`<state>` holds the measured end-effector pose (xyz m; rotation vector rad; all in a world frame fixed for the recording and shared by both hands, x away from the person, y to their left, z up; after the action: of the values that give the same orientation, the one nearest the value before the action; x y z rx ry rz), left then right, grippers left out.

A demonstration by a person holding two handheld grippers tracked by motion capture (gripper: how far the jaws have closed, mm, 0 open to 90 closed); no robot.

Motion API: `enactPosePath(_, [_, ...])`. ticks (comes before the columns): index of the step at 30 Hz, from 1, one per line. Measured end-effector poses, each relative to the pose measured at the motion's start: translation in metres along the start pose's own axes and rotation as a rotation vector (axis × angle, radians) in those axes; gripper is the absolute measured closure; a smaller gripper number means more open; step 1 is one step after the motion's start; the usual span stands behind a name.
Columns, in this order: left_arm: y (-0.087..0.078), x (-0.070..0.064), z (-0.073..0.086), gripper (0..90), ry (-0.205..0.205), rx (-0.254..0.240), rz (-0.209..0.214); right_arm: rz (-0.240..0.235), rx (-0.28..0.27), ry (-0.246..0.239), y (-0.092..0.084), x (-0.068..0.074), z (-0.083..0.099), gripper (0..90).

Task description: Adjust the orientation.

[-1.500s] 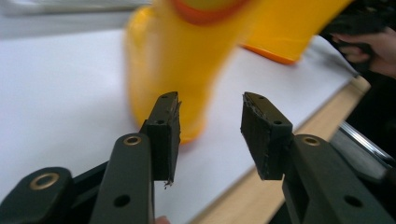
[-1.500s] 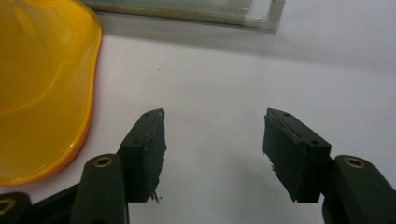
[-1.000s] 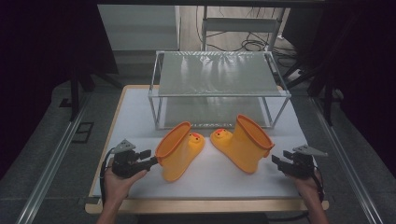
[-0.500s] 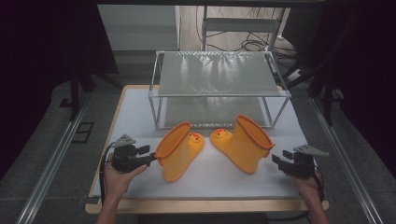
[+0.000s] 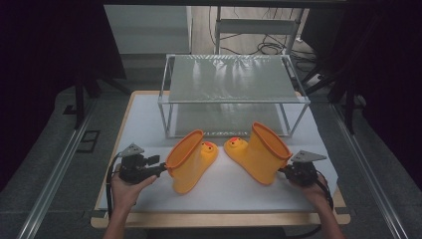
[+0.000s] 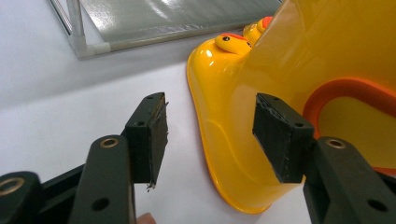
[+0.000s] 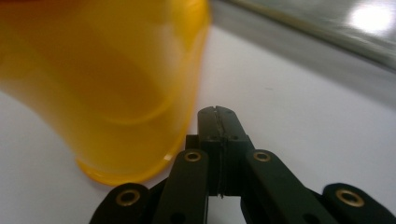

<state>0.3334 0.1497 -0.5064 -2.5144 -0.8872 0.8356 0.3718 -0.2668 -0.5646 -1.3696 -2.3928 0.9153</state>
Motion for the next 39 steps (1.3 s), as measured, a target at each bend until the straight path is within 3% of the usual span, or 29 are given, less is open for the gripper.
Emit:
enactPosePath(2, [0.000,0.001,0.000,44.8,-0.001,0.000,0.002,-0.031,0.010,-0.047,0.003,0.008,0.000,90.0])
enactPosePath(3, [0.000,0.001,0.000,44.4,-0.004,-0.001,0.008,-0.019,0.009,-0.064,0.003,0.010,-0.001,90.0])
enactPosePath(8, [0.000,0.002,0.001,43.0,-0.010,0.006,0.016,-0.069,0.007,-0.090,-0.001,0.016,0.002,90.0])
enactPosePath(20, [-0.001,0.005,0.004,40.2,-0.024,0.023,0.023,-0.208,0.004,-0.211,-0.008,0.054,0.004,90.0])
enactPosePath(27, [-0.003,0.005,0.003,37.3,-0.034,0.022,0.033,-0.237,0.000,-0.268,-0.005,0.077,-0.001,90.0])
enactPosePath(31, [-0.003,0.004,0.004,36.9,-0.040,0.028,0.047,-0.253,-0.011,-0.302,0.001,0.097,-0.008,90.0])
enactPosePath(35, [-0.002,0.004,0.005,37.0,-0.035,0.033,0.050,-0.252,-0.019,-0.306,0.003,0.102,-0.010,90.0])
enactPosePath(39, [-0.003,0.004,0.005,37.4,-0.039,0.035,0.054,-0.246,-0.037,-0.284,-0.003,0.099,-0.011,88.1])
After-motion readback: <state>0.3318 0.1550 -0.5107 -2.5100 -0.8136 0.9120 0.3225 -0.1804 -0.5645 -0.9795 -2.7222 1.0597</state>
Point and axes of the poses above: each handheld gripper's, and its own axes: y roughly forward along the jaws, z roughly out of its underside, x roughly to its left, the point moved 9 cm from there along y, roughly forward along the jaws, and after that the axes turned 11 degrees about z, right-handed, at the moved point
